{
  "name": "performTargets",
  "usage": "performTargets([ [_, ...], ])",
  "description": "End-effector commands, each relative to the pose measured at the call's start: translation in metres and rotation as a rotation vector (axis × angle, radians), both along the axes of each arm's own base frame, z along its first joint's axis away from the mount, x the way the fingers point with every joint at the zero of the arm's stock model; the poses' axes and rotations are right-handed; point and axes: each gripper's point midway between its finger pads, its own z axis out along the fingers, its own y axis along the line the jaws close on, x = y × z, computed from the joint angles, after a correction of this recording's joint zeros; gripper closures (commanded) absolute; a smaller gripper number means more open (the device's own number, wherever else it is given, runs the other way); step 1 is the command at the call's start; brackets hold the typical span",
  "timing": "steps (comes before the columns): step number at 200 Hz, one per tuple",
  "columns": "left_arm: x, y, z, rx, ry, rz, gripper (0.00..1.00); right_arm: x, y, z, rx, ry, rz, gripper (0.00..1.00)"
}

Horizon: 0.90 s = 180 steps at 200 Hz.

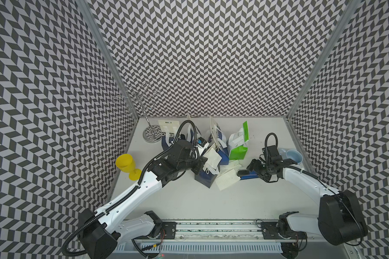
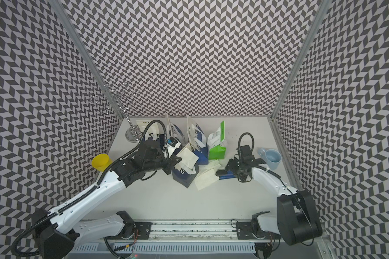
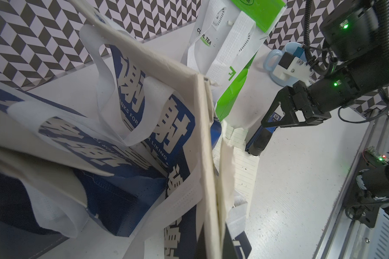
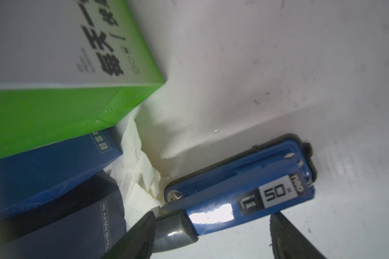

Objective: Staple the receipts to the bags
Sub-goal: Adjust the stapler at the center of the board.

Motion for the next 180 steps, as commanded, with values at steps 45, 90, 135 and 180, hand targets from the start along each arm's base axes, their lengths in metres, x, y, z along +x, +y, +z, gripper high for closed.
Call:
performTargets([
  [45, -0.004, -0.002, -0.003, 0.005, -0.003, -0.020, 1.00, 0.018, 0.015, -0.009, 0.112, 0.038, -0.046, 0.22],
  [90, -0.005, -0.001, -0.002, 0.001, -0.011, -0.019, 1.00, 0.015, -0.002, -0.020, -0.004, 0.038, -0.084, 0.23],
  [135, -0.005, -0.001, -0.002, 0.001, -0.014, -0.018, 1.00, 0.025, -0.054, -0.026, -0.393, 0.063, -0.028, 0.22],
  [180, -0.005, -0.002, -0.007, 0.003, 0.000, -0.021, 1.00, 0.024, -0.083, -0.007, -0.617, 0.034, -0.046, 0.22],
])
